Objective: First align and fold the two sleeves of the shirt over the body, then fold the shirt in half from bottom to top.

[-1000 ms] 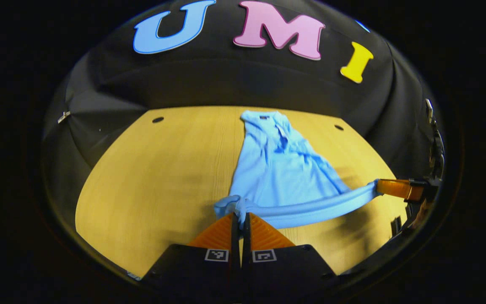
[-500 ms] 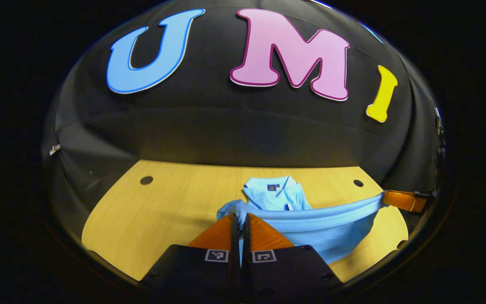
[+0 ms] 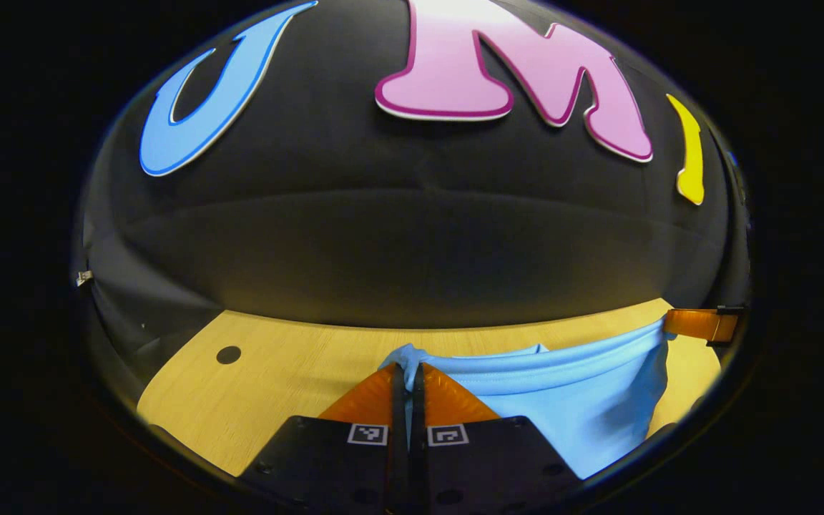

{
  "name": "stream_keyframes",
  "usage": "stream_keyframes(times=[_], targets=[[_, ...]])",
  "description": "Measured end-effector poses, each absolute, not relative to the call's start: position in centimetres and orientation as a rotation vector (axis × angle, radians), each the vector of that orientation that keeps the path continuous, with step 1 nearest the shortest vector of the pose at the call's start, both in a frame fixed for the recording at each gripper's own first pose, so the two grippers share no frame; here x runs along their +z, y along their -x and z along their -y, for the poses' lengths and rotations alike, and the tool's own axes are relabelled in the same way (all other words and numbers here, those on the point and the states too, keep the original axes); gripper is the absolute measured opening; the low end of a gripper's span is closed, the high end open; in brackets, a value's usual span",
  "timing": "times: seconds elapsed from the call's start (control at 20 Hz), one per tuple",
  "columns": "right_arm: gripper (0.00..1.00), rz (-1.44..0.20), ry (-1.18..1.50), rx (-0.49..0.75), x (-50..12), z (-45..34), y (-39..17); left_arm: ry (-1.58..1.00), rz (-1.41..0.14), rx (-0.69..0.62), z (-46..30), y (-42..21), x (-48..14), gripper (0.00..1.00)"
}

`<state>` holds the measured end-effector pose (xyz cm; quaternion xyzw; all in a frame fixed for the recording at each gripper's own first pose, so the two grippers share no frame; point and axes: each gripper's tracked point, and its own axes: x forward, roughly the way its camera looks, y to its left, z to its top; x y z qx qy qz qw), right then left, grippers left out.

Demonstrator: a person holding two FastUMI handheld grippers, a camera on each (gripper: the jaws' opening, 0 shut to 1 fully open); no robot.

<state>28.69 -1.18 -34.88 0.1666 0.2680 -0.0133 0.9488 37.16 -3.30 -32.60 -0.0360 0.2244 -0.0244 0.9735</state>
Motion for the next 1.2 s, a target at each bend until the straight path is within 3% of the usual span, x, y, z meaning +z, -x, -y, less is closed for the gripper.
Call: stream_keyframes(times=[0.35, 0.85, 0.95, 1.0, 1.05, 1.1, 1.2], targets=[[0.07, -0.573, -0.334, -0.042, -41.2, 0.5, -33.8, 0.069, -0.471, -0.013, 2.4, -41.8, -37.7, 0.06], [0.06, -0.639, -0.303, -0.096, -45.8, -0.1, -34.5, 0.069, -0.542, -0.021, 3.1, -42.1, -42.4, 0.08], [0.08, -0.642, -0.287, -0.125, -46.2, 0.3, -34.6, 0.089, -0.541, -0.025, 2.9, -42.0, -42.6, 0.22], [0.08, -0.637, -0.286, -0.129, -46.3, 0.5, -34.6, 0.084, -0.538, -0.02, 2.5, -42.1, -42.6, 0.36], [0.04, -0.638, -0.29, -0.135, -46.3, 0.7, -34.7, 0.076, -0.539, -0.017, 2.3, -42.2, -42.7, 0.41], [0.11, -0.643, -0.299, -0.142, -46.6, 0.7, -34.6, 0.067, -0.544, -0.016, 2.1, -42.2, -42.9, 0.44], [0.13, -0.663, -0.328, -0.156, -47.2, 0.6, -34.4, 0.052, -0.561, -0.012, 1.8, -41.8, -43.3, 0.5]])
